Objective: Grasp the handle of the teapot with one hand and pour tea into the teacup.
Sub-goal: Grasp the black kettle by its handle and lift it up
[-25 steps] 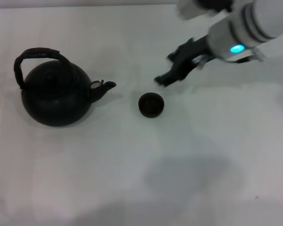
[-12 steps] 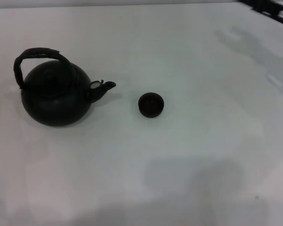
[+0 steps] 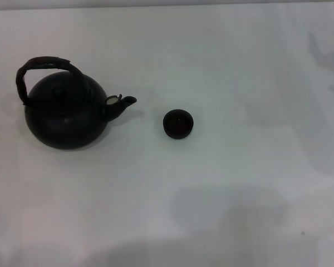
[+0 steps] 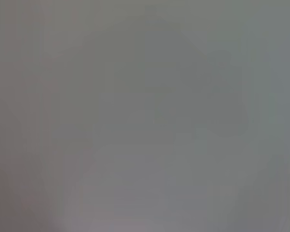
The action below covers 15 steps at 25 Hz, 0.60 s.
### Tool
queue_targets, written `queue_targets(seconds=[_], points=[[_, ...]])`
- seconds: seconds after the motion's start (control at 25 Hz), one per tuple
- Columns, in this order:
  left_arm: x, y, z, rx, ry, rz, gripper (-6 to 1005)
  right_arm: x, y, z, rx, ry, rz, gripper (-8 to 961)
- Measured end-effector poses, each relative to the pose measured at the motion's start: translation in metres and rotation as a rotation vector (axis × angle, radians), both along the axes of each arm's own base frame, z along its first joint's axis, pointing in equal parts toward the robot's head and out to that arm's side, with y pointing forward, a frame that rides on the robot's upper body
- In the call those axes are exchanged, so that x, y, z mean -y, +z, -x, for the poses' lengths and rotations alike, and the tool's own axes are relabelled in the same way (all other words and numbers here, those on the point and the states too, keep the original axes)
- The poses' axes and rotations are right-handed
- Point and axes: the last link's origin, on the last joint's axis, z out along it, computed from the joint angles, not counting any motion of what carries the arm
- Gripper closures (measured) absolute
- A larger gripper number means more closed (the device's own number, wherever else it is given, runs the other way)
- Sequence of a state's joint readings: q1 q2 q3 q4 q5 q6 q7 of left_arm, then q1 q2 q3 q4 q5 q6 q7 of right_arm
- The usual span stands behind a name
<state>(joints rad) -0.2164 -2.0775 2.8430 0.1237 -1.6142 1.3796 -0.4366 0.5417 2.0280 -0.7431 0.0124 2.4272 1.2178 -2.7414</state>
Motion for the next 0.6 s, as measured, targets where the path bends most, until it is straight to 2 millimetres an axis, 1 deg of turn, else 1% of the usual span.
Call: queue_targets(seconds=[0.04, 0.16, 0.24, 0.36, 0.48, 0.6], points=[[0.005, -0.001, 0.002, -0.004, 0.004, 0.010, 274, -0.003, 0.001, -0.004, 0.016, -0.033, -0.008, 127], [0.022, -0.003, 0.007, -0.009, 0.019, 0.025, 274, -0.013, 0.002, -0.011, -0.007, -0.120, -0.006, 128], [0.034, -0.008, 0.008, -0.011, 0.018, 0.046, 275, -0.016, 0.004, -0.012, -0.015, -0.137, -0.005, 128], [0.047, -0.016, 0.004, -0.019, -0.018, 0.092, 275, -0.020, 0.009, -0.013, -0.020, -0.144, -0.011, 128], [0.051, -0.025, -0.006, -0.028, -0.081, 0.144, 275, -0.021, 0.009, -0.016, -0.029, -0.162, -0.005, 128], [0.046, -0.033, -0.015, -0.032, -0.138, 0.192, 276, -0.022, 0.009, -0.016, -0.047, -0.170, 0.001, 128]])
